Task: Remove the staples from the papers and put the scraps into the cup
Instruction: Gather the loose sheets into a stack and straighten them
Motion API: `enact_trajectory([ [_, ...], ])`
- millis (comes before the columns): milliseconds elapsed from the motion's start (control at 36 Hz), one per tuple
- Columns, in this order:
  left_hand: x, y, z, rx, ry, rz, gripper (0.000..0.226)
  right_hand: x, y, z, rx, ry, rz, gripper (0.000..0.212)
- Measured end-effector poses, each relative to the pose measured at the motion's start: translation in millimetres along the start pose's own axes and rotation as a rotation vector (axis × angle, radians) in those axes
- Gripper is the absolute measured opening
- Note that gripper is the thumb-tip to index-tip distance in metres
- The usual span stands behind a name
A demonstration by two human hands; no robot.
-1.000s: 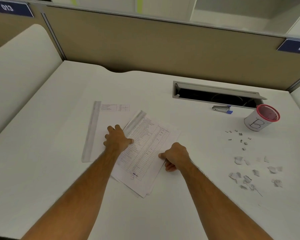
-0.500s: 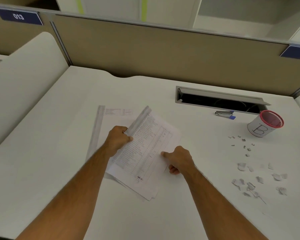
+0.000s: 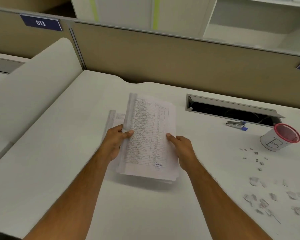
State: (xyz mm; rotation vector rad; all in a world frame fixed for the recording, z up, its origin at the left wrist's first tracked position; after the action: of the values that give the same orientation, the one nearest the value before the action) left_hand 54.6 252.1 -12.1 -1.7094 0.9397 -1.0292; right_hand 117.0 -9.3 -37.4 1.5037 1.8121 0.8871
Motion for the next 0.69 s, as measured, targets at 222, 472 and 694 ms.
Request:
enact_trajectory([
  [222, -37.1, 2.2, 3.3, -0.006, -0.139, 0.020, 0.023, 38.5, 6.0, 13.3, -0.006, 0.145, 0.018, 0.025],
  [472, -82.6, 6.7, 16.3, -0.029, -0.307, 0.365, 0.025, 79.9, 12.0, 21.8, -0.110, 0.014, -0.166, 0.028],
  [694, -90.0, -1.5, 21.8, 0.051, -0.411, 0.821, 0.014, 101.1, 18.9, 35.7, -0.236, -0.154, -0.638, 0.060],
])
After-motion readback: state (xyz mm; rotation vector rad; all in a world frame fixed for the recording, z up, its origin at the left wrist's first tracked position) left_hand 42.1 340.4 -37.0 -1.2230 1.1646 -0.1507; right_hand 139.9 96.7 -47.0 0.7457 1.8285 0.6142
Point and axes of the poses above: each hand's wrist, its own z-axis towards the middle knuckle, its own x-axis out of the palm, y = z × x, the point moved 9 cm from there along z, towards the middle knuckle, and after that the axes turned 7 degrees about x, right-handed, at the moved point
